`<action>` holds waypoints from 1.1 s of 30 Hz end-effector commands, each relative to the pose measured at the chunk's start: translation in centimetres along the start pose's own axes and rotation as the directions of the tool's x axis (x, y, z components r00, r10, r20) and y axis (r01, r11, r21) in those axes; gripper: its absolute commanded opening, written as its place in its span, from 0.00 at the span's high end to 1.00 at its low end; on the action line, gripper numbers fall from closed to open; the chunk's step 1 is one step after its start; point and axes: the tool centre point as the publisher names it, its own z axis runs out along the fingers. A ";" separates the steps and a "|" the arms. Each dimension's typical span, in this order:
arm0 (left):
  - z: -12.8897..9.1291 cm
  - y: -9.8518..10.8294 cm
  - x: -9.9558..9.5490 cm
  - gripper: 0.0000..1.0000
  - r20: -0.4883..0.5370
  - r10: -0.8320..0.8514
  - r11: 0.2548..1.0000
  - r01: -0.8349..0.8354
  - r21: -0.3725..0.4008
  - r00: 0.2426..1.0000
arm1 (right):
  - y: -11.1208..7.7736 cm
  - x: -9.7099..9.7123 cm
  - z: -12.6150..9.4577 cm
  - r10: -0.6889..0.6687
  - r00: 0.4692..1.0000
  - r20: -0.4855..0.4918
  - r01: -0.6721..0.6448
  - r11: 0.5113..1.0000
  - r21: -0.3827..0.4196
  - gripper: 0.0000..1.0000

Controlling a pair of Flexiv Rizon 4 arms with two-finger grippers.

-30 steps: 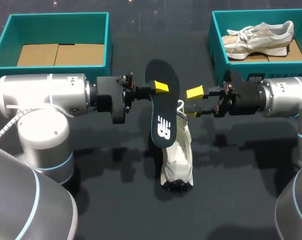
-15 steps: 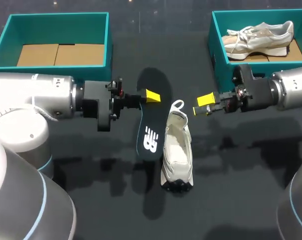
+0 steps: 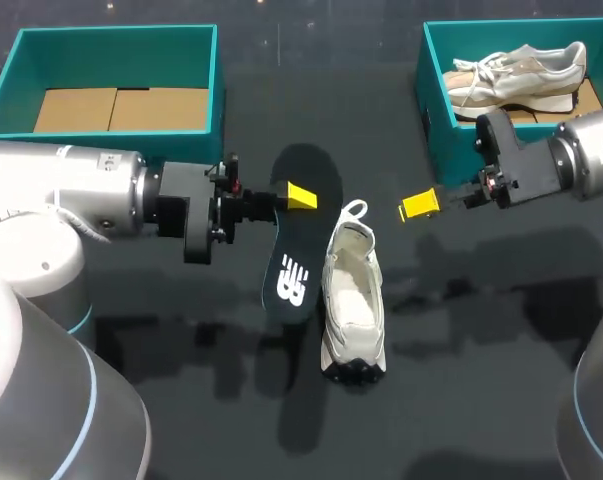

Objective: Take the shoe out of the shoebox, open the shoe tongue, remove and reinsert the insole, then place the shoe into the shoebox

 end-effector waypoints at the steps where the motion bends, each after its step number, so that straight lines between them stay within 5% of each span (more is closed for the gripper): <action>1: -0.4 -0.5 -1.4 1.00 -0.035 -0.076 0.995 0.078 0.063 0.996 | -1.8 1.8 -1.3 -0.200 0.974 0.108 0.199 0.980 0.022 0.00; 4: -0.6 -1.9 -1.9 1.00 -0.037 -0.126 0.986 0.130 0.108 0.991 | -3.5 2.0 -1.7 -0.288 0.952 0.109 0.266 0.948 0.175 0.00; 16: -0.6 -1.9 -1.9 1.00 -0.037 -0.126 0.986 0.130 0.108 0.991 | -3.5 2.0 -1.7 -0.288 0.952 0.109 0.266 0.948 0.175 0.00; 19: 0.4 -3.9 -1.3 1.00 -0.091 -0.165 0.980 0.174 0.098 0.982 | -5.0 2.1 -2.6 -0.351 0.924 0.153 0.308 0.919 0.245 0.00; 25: 0.7 -6.9 -0.7 1.00 -0.105 -0.338 0.935 0.346 0.081 0.935 | -8.8 1.8 -3.4 -0.506 0.857 0.091 0.442 0.816 0.373 0.00; 33: 0.6 -8.1 -0.7 1.00 -0.102 -0.312 0.946 0.319 0.058 0.945 | -9.8 1.0 -3.6 -0.482 0.874 0.063 0.417 0.809 0.415 0.00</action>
